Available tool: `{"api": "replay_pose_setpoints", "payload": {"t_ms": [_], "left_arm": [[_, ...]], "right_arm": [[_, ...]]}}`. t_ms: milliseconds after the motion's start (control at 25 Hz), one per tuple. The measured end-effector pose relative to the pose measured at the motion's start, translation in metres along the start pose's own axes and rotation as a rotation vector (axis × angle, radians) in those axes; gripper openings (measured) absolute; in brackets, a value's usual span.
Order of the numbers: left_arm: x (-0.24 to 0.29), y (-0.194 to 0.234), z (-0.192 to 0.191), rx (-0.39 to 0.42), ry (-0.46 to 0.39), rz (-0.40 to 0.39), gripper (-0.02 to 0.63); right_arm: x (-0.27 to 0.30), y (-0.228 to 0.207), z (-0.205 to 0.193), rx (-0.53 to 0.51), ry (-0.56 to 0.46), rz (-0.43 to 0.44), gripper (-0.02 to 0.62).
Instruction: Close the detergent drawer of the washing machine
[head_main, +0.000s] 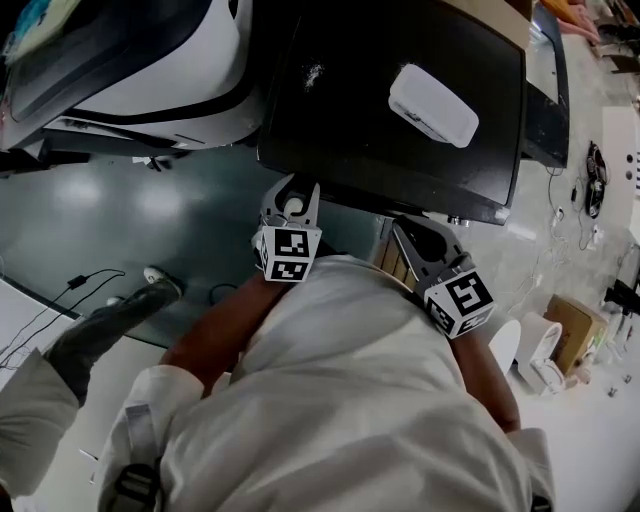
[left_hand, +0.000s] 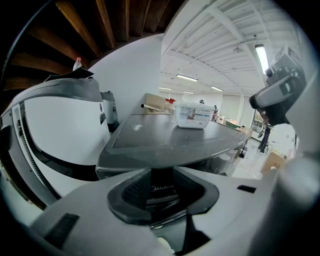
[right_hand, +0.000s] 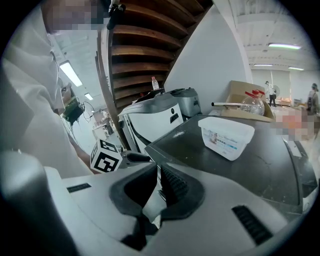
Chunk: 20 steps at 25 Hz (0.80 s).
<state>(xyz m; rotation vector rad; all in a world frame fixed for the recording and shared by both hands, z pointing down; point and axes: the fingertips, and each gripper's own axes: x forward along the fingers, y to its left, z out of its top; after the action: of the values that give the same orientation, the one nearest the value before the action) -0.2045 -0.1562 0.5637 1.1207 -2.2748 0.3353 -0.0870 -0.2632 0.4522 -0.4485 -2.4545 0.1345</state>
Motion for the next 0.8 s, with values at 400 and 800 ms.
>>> {"api": "replay_pose_setpoints", "payload": {"t_ms": [400,800], "left_arm": [[-0.002,0.0,-0.003,-0.025,0.052,-0.031,0.132],[-0.023,-0.01,0.018,-0.037,0.006,-0.022,0.092]], "right_arm": [[-0.006,0.01,0.014,0.055,-0.068,0.022,0.025],[-0.033,0.006,0.007,0.058,-0.115,0.023,0.025]]}}
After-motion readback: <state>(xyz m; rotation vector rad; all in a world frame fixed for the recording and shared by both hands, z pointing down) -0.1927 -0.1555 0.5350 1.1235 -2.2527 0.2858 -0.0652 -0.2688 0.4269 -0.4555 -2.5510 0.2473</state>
